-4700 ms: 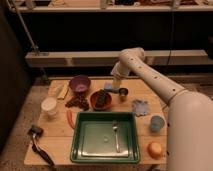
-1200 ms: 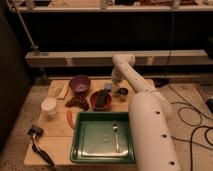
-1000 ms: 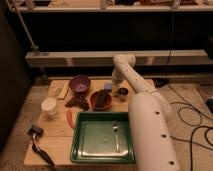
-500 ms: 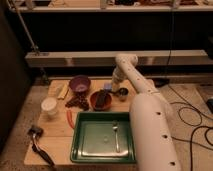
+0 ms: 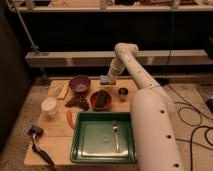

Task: Wipe purple bowl with sponge

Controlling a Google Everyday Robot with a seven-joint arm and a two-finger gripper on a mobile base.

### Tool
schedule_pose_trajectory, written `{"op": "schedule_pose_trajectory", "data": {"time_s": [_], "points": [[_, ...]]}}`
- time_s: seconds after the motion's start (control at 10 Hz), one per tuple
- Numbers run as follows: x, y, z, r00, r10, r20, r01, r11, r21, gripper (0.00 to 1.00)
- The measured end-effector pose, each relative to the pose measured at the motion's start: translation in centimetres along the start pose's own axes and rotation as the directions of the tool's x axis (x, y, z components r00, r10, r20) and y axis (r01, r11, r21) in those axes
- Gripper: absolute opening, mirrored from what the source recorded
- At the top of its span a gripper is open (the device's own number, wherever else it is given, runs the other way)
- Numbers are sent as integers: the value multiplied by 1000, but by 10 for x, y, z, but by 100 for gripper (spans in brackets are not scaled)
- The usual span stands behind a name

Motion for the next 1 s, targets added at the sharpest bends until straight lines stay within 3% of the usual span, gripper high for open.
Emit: {"op": "schedule_pose_trajectory", "data": {"time_s": [0.2, 0.6, 0.8, 1.0], "points": [[-39, -8, -12, 998, -48, 35, 47, 999, 21, 0], [-109, -12, 2, 984, -142, 104, 139, 990, 31, 0], [-126, -8, 19, 978, -169, 121, 168, 986, 21, 0], [-125, -3, 35, 977, -176, 122, 177, 984, -2, 0]]}}
